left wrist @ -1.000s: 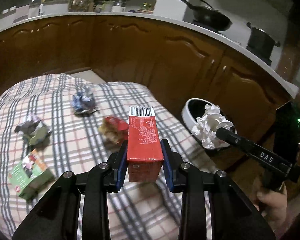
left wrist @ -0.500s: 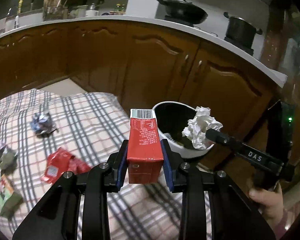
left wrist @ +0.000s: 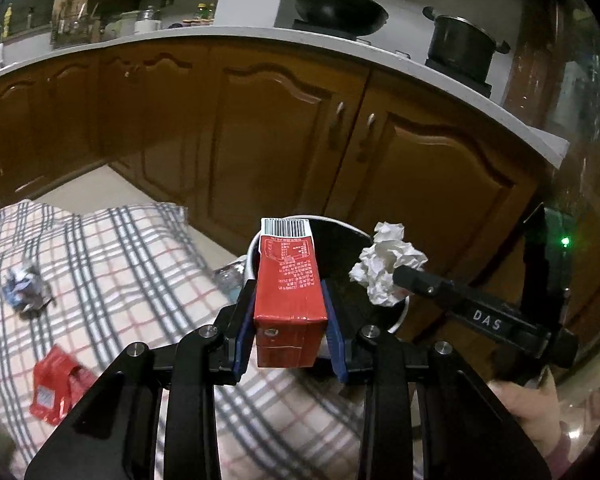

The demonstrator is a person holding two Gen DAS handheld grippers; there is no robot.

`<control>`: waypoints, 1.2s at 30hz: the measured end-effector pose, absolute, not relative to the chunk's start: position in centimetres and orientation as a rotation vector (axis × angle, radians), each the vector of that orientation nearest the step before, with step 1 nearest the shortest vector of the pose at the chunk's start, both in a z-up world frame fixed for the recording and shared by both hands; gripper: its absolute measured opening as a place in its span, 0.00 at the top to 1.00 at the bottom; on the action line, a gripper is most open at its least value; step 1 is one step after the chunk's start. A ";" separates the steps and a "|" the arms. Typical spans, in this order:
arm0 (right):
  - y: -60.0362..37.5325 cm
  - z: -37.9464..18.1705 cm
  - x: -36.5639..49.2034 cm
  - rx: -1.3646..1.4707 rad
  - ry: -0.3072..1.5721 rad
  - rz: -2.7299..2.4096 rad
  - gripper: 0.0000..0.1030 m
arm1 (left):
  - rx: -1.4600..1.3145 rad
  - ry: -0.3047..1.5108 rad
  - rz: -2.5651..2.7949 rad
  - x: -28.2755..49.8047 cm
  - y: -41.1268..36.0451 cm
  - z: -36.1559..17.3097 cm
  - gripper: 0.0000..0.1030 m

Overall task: Collect trash
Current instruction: 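Carry the red carton and white wrapper over the bin and release both, then move both open tools back toward the green carton and red packet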

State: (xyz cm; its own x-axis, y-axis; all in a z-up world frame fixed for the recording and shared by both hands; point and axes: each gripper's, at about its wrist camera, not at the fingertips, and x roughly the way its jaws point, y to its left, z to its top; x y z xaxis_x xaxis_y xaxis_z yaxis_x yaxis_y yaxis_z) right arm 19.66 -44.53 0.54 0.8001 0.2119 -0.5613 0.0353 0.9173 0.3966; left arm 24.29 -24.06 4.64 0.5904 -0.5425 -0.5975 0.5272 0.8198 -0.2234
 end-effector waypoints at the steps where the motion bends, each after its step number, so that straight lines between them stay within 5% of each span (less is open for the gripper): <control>1: -44.8 0.5 19.9 0.406 0.645 0.092 0.73 | -0.022 0.708 -0.628 24.6 -24.4 4.6 0.72; 19: -47.0 -1.1 23.6 0.389 0.728 0.052 0.73 | -0.021 0.831 -0.666 28.7 -29.0 1.1 0.71; 22: -47.2 -1.3 24.1 0.395 0.741 0.056 0.68 | -0.032 0.857 -0.669 29.3 -29.3 0.7 0.71; 28: -47.9 -1.6 23.8 0.439 0.731 0.045 0.38 | -0.061 0.855 -0.667 28.6 -28.7 1.0 0.58; 36: -47.4 -1.0 22.0 0.491 0.668 0.079 0.27 | -0.077 0.827 -0.636 26.7 -26.2 1.4 0.58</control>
